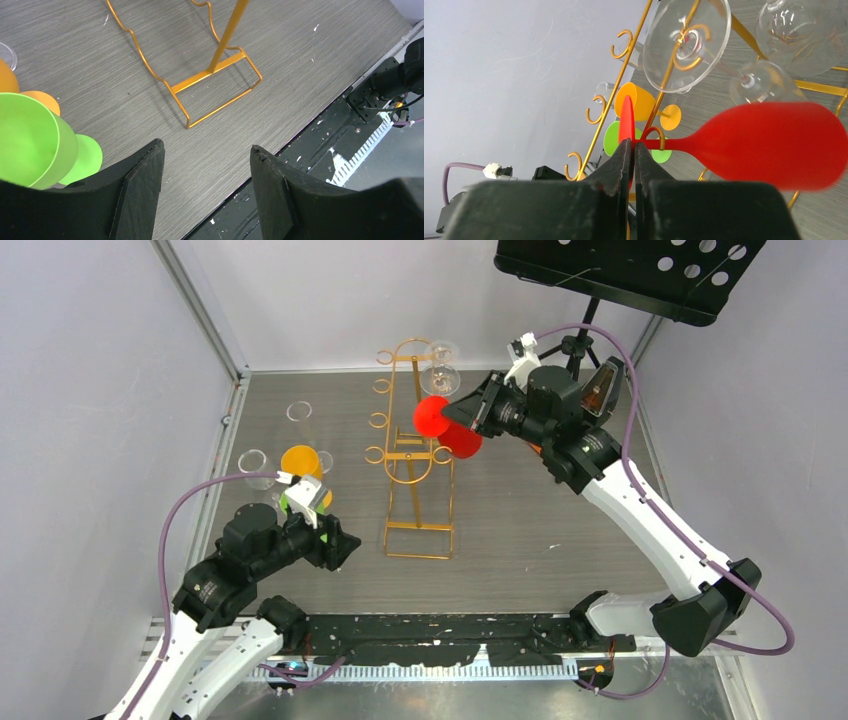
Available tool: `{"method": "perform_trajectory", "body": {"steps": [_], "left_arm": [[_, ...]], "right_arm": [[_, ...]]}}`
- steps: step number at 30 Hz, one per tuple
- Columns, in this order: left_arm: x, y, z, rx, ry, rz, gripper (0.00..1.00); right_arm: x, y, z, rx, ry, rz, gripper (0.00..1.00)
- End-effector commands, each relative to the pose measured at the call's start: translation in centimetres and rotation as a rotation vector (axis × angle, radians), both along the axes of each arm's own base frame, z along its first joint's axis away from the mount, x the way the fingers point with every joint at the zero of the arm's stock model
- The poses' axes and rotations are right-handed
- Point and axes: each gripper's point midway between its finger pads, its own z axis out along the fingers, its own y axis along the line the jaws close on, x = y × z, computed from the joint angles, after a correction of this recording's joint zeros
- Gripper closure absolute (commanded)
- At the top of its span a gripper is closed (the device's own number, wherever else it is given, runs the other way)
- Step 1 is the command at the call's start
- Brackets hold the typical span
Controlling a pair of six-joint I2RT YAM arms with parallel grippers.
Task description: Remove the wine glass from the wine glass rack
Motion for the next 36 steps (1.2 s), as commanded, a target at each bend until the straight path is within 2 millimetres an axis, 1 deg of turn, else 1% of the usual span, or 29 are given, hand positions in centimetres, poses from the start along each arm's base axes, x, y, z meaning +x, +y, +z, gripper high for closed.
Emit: {"method": "perform_trajectory", "body": {"steps": [1,8,12,22,31,36], "left_arm": [[0.5,-0.2,0.9,-0.014,-0.049,0.002,0.37],[0.6,-0.1,0.8,-0.012,-0.048,0.004,0.37],[0.6,-0.1,0.8,-0.012,-0.049,0.006,0.37],[0.7,-0.1,0.6,-0.006,-0.043,0.008,0.37],[0.8,-0.1,0.4,0.000,-0.038,0.014,0.37],[0.8,-0.1,0.4,0.003,-0.038,0.013,0.37]], "right_arm": [[-0.1,0.5,1.4,0.040,-0.040,0.027,0.94],[-0.3,0.3,1.3,0.052,-0.032,0.024,0.94],[-0.4,-0.3,1.6,0.065,-0.031,0.012,0.94],[-0.4,-2.2,3.1,0.153,-0.029,-0.038,0.94],[-0.2,-2.9,4.4,0.251,-0.016,-0.061,0.94],[0.2,-3.4,4.7,0.286,-0.010,-0.092,0.94]]}}
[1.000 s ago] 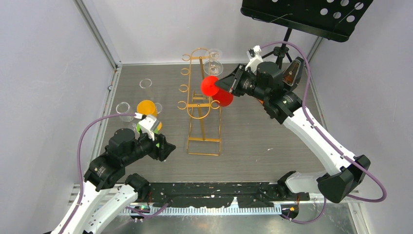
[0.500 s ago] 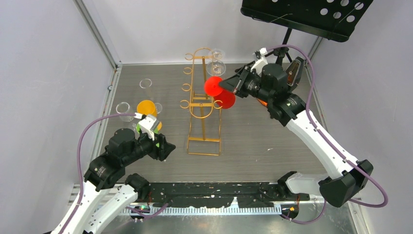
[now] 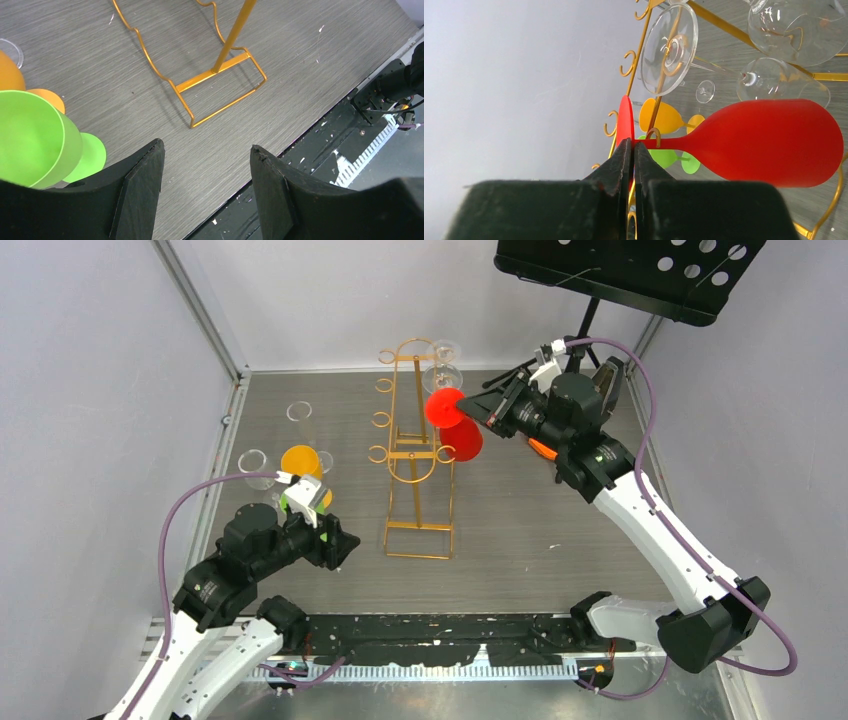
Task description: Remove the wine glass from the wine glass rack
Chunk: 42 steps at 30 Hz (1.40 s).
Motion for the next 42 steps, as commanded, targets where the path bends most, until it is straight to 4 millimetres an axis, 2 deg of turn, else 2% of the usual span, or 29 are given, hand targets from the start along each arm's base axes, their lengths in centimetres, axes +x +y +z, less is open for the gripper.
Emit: {"method": "perform_trajectory", "body": {"steps": [1,12,23,31,39,42], "left_arm": [[0.6,-0.3,0.5,-0.003,-0.036,-0.002,0.37],[0.8,0.0,0.6,0.003,-0.042,0.016,0.37],[0.9,0.2,0.4,0.010,-0.041,0.028,0.37],[0.9,0.3,0.7,0.003,-0.041,0.039,0.32],[0.4,-0.3,1.9,-0.051,-0.006,0.030,0.26],[0.1,-0.4,1.9,-0.071,0.022,0.039,0.24]], "right_arm": [[-0.5,-0.7,4.0,0.109,-0.092,-0.019,0.94],[-0.9,-2.2,3.5,0.112,-0.095,-0.051,0.94],[-2.3,-3.7,3.1,0.122,-0.113,-0.061,0.94],[-5.6,-5.7,2.4,0.109,-0.171,-0.069,0.94],[-9.5,-7.4,-0.3,0.017,-0.207,-0.046,0.94],[-11.1,-7.4,-1.3,-0.035,-0.233,0.007,0.94]]}}
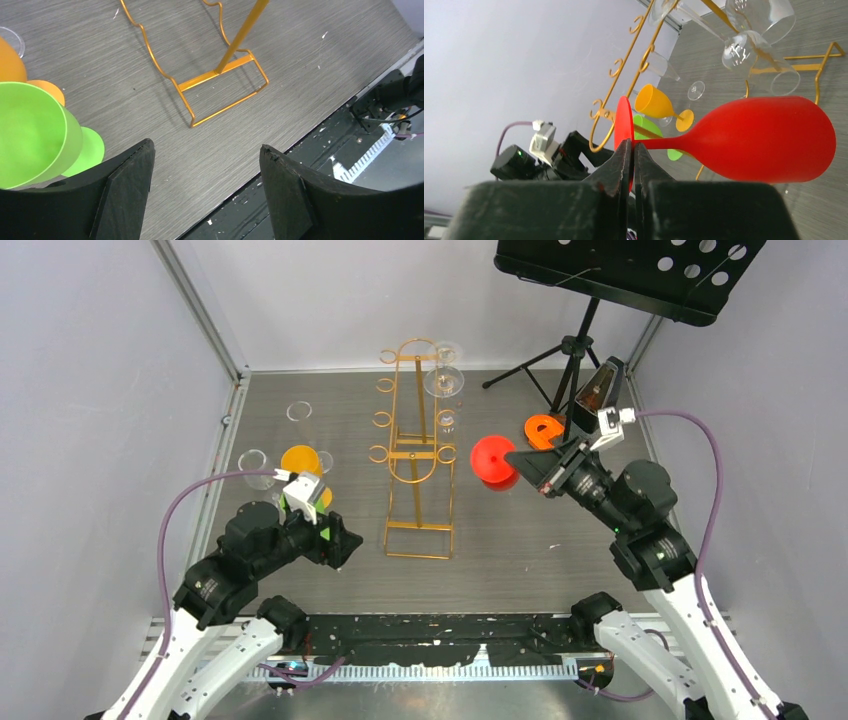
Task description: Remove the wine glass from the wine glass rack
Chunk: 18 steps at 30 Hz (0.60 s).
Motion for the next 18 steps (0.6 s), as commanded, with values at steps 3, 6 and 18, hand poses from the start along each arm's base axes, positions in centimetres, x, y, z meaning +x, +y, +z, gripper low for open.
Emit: {"method": "perform_trajectory", "body": {"steps": [3,6,18], "left_arm": [[-0.6,-0.8,2.2,-0.100,0.020,0.003,0.20],[-1.2,-1.3,2.7,-0.149,0.049,-0.007,0.13],[-2.7,-3.0,2.1,-0.294,0.218,-0.011,0.00]], "right_arm": [[-3.1,-0.1,-2.5,-0.140,-0.063,0.104,0.94],[-4.3,0.2,-3.9,-0.196,-0.098,0.165,0.94],[-8.4,1.8,-6.9,-0.299,-0.171,0.417,0.94]]}}
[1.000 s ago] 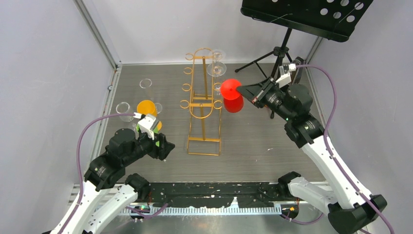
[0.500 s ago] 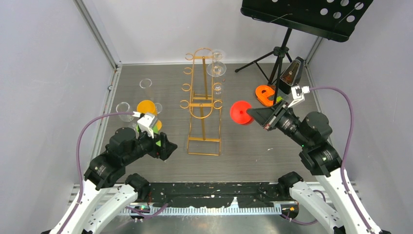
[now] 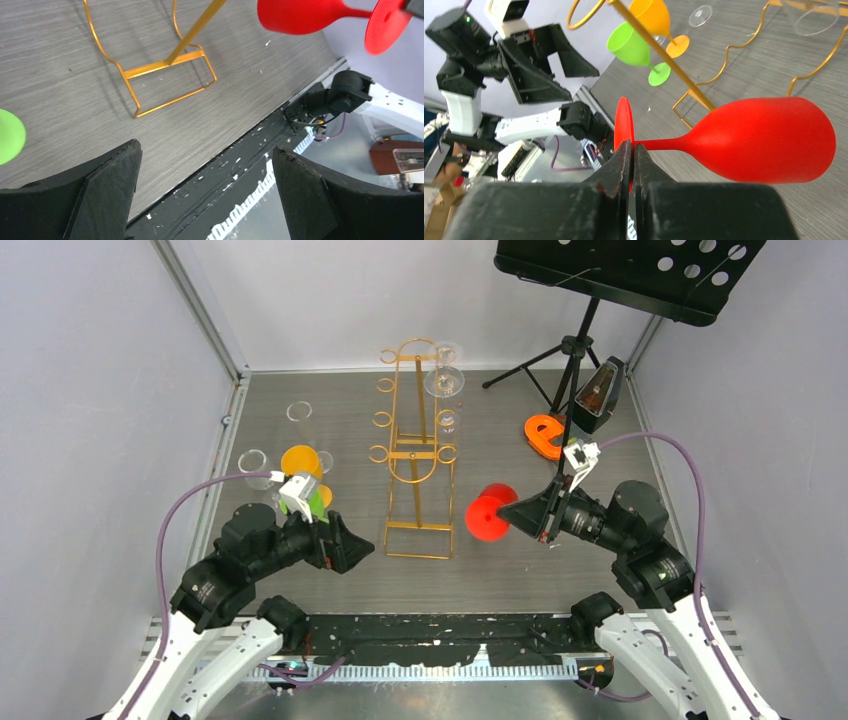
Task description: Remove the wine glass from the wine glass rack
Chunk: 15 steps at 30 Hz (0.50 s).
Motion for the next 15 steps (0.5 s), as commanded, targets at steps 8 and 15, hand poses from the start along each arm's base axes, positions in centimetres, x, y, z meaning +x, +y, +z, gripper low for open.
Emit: {"method": "perform_trajectory", "body": {"steps": [8,15], "left_arm": [[-1.5,-2.5,1.4,-0.223,0.166,-0.022,0.00],[-2.6,-2.6,1.3,-0.299,0.233,-0.011,0.00]], "right_arm": [[-4.6,4.5,-0.1,-0.068,-0.150,0.267,0.94],[-7.1,7.5,0.6,-0.061,-0.235,0.393,0.94]]}}
